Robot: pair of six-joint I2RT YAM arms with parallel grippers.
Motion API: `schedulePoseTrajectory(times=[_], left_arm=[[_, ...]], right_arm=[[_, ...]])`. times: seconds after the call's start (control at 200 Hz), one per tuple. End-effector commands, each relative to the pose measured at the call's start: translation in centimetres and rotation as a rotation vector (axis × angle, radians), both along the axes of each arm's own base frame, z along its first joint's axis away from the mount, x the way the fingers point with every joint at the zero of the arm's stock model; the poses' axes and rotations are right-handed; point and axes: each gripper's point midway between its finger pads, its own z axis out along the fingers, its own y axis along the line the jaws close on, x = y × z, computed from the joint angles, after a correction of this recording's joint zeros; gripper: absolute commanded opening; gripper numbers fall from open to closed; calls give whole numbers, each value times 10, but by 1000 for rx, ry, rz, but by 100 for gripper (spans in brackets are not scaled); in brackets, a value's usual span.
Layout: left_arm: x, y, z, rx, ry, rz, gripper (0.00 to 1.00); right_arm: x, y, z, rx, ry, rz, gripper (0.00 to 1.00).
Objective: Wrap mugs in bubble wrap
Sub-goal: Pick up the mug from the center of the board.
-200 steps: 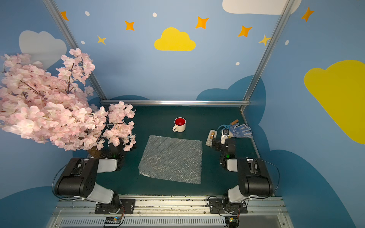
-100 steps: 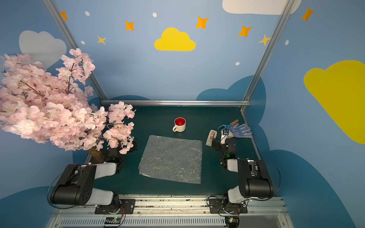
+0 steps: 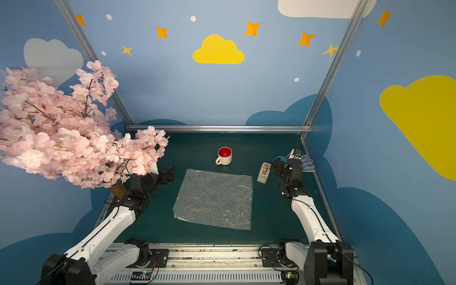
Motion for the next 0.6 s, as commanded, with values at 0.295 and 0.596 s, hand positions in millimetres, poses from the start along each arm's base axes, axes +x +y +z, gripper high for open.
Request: schedulePoseTrajectory(times=[0.295, 0.596], left_arm=[[-26, -114, -44, -17, 243, -181, 99], [-30, -181, -86, -61, 432, -310, 99]], right_arm=[[-17, 59, -46, 297, 433, 220, 79], [-41, 131, -77, 314, 590, 467, 65]])
